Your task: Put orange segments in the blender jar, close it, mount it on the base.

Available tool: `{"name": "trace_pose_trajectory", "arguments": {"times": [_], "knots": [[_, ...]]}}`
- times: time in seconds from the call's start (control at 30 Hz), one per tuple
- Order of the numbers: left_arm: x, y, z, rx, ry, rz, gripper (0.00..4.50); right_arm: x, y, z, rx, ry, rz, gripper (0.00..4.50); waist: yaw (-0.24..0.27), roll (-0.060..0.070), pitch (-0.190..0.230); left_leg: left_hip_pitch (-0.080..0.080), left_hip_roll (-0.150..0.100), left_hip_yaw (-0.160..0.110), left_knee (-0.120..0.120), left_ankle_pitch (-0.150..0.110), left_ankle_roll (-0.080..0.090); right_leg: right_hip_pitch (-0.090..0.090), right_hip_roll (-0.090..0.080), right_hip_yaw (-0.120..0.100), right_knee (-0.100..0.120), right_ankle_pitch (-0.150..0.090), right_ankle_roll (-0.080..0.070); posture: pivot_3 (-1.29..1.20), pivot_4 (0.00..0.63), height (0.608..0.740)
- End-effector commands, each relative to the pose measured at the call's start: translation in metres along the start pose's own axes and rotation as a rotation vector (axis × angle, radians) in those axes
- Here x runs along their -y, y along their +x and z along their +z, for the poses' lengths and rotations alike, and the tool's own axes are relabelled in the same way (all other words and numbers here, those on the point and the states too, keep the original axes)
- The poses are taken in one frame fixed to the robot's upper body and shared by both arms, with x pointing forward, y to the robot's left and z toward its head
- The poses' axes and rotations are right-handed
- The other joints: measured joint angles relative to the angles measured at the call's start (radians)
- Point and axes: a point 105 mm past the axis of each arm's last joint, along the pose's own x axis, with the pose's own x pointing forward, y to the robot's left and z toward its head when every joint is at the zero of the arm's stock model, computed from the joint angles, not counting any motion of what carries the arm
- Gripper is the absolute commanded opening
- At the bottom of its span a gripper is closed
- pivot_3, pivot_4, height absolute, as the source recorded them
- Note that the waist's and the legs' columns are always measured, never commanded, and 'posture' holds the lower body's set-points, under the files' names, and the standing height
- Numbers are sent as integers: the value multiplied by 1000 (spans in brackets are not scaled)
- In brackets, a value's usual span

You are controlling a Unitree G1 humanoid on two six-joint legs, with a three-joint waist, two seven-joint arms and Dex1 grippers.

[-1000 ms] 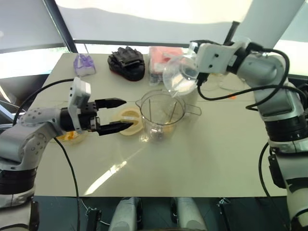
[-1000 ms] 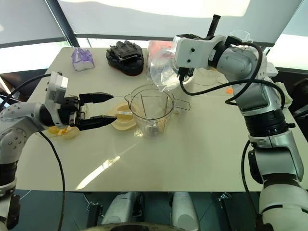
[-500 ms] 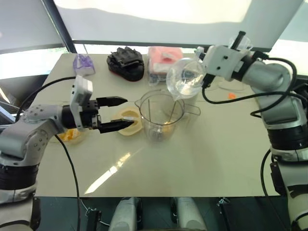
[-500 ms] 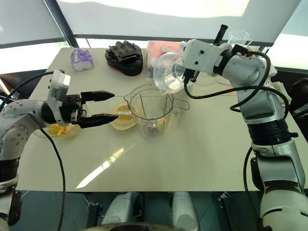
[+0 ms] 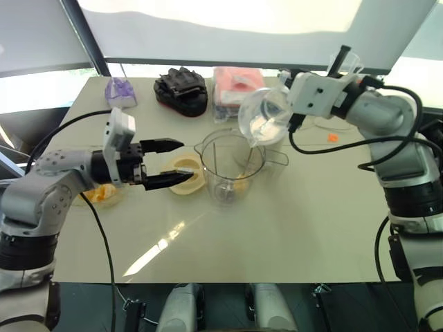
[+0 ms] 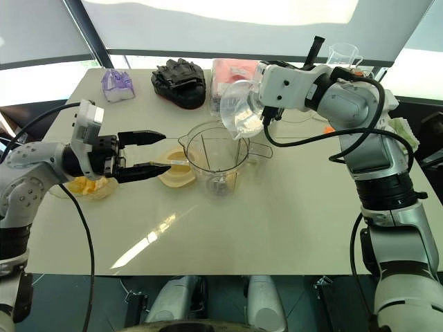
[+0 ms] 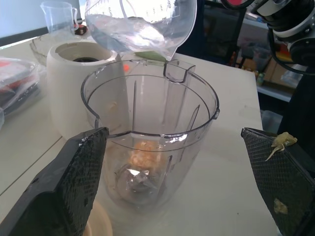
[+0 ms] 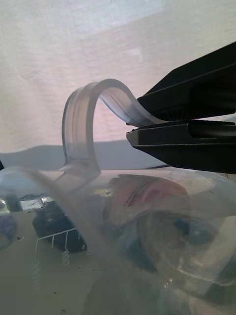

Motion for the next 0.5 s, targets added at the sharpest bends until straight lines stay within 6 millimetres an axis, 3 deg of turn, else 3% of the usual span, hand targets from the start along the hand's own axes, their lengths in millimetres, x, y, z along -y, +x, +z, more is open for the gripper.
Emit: {"name": "trace_pose_trajectory", "arguments": {"times": [0.03, 0.3, 0.5], "knots": [[2, -1, 16, 32, 56, -15, 4500, 27, -12, 0, 25, 202, -139, 68, 1, -1, 0, 0, 0, 0, 0, 0, 0, 0, 0, 0, 0, 0, 0, 0, 150, 740], [5, 6, 26, 64, 74, -74, 4500, 31, -42, -10, 22, 661, -222, 68, 7, -1, 0, -1, 0, -1, 0, 0, 0, 0, 0, 0, 0, 0, 0, 0, 150, 740], [9, 13, 35, 87, 91, -135, 4500, 36, -81, -33, -99, 905, -388, 68, 6, -1, 0, 0, 0, -1, 0, 0, 0, 1, 0, 0, 1, 0, 0, 0, 150, 740]]}}
